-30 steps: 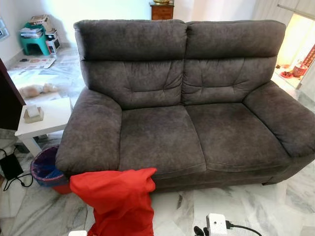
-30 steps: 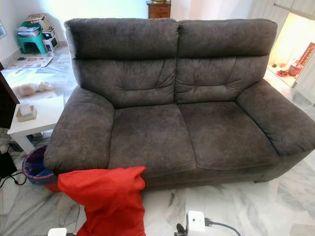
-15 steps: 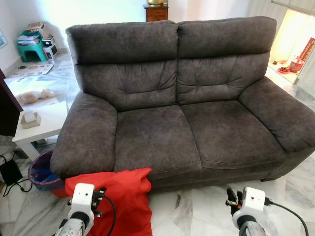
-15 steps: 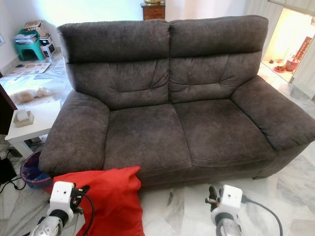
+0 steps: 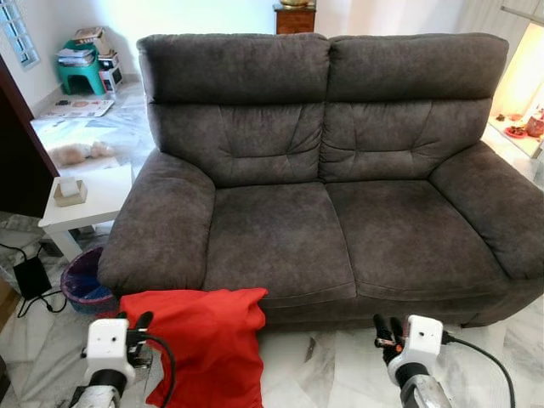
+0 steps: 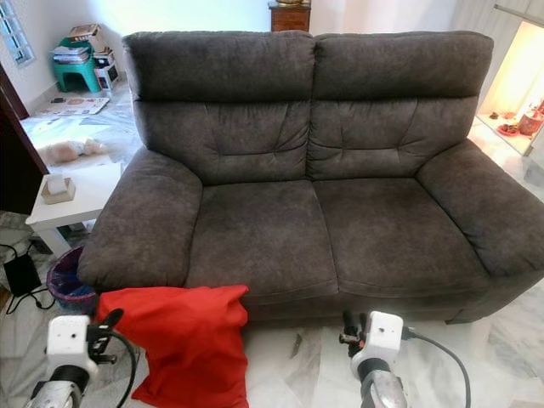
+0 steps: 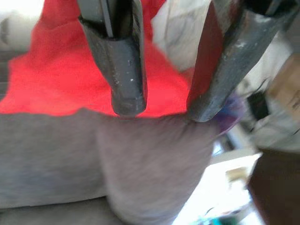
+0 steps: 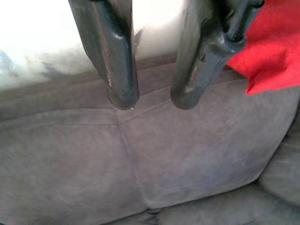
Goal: Move the pillow to the sofa from floor
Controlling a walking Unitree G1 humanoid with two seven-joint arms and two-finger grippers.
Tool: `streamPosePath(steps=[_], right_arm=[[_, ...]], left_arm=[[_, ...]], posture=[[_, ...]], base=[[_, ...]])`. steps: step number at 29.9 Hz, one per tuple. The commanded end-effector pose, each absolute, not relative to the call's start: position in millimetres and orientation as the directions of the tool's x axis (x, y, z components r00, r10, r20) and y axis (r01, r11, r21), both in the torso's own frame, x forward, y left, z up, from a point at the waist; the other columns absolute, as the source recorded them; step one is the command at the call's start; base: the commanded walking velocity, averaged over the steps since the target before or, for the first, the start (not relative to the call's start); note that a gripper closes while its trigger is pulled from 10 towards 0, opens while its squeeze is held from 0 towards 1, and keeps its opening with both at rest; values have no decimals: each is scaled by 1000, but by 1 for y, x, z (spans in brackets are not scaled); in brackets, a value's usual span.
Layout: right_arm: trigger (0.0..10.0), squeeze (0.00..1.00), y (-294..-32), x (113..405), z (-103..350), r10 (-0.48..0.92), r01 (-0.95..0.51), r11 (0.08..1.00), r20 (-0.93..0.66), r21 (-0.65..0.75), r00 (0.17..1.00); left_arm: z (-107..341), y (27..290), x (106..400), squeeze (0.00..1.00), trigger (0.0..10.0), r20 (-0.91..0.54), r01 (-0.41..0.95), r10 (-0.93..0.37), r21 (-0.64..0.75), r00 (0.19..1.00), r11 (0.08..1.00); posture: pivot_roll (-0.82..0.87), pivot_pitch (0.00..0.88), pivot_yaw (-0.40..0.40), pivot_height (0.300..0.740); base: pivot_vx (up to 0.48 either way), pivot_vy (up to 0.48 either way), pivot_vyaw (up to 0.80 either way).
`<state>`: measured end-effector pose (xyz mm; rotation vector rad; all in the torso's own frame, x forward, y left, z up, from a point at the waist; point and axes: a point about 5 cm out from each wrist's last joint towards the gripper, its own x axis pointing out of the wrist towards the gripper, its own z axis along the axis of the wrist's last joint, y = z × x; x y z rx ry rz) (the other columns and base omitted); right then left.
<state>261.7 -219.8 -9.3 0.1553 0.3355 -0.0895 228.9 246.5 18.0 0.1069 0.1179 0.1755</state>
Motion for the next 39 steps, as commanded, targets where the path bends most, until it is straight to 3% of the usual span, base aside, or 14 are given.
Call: streamPosePath(steps=[1, 10, 27, 39], right_arm=[[10000, 0, -215, 260, -11, -50, 103, 984, -333, 143, 942], [10000, 0, -207, 270, -2, 12, 33, 987, -279, 158, 960], [10000, 0, -201, 265, -6, 55, -7, 986, -287, 166, 956], [10000, 0, -203, 266, -4, 71, -15, 980, -280, 197, 957]], left_arm=[[16, 248, 226, 0, 10000, -132, -185, 198, 105, 971, 977], [21, 244, 239, 0, 10000, -135, -155, 169, 112, 976, 982], [19, 237, 229, 0, 10000, -158, -123, 140, 114, 977, 986], [21, 235, 227, 0, 10000, -148, -126, 142, 112, 979, 986]], posture=[[128, 0, -1, 740], [98, 0, 3, 740], [106, 0, 13, 740], [110, 0, -2, 740]], base=[[0, 0, 800], [0, 0, 800], [0, 0, 800], [0, -101, 0]])
